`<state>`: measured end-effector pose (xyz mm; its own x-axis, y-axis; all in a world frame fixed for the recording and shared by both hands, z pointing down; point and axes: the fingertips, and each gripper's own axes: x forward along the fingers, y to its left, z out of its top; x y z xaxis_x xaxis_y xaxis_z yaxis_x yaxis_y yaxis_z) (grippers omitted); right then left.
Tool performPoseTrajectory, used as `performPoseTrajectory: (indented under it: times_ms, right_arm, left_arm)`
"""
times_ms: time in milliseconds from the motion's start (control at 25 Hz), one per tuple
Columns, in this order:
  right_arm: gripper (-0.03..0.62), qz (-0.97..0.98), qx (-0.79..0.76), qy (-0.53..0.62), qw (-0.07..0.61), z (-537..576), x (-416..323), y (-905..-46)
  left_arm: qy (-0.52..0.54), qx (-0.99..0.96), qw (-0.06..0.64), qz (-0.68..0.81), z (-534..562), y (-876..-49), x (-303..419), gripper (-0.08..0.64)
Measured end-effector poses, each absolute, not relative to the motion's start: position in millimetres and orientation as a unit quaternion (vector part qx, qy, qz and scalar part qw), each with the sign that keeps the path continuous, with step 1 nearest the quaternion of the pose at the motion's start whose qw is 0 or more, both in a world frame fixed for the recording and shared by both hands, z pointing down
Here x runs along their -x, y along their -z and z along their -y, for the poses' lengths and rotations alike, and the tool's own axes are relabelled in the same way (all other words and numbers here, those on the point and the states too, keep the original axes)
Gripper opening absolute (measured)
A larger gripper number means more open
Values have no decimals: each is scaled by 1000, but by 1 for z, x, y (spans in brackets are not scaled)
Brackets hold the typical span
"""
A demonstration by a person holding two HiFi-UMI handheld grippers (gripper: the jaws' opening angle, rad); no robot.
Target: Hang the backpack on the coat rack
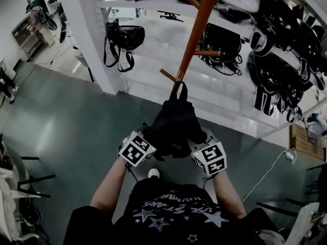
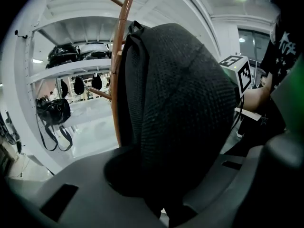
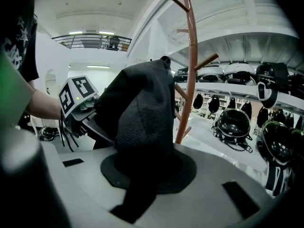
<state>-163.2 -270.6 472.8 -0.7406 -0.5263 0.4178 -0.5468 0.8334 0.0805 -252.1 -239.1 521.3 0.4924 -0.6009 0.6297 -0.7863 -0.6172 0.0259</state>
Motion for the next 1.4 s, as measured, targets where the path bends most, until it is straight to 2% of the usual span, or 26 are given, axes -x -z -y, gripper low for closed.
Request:
performPoseTrajectory:
  times_ms: [1040,1400]
  right_arm:
    - [74,887,-378,-79,253,323,184,-501]
    - [74,883,-385,-94,252,339,182,-510]
  left_arm:
    - [-285,-890,193,298,312,-552,275,114]
    - [-303,-887,185,295,328,-557,275,114]
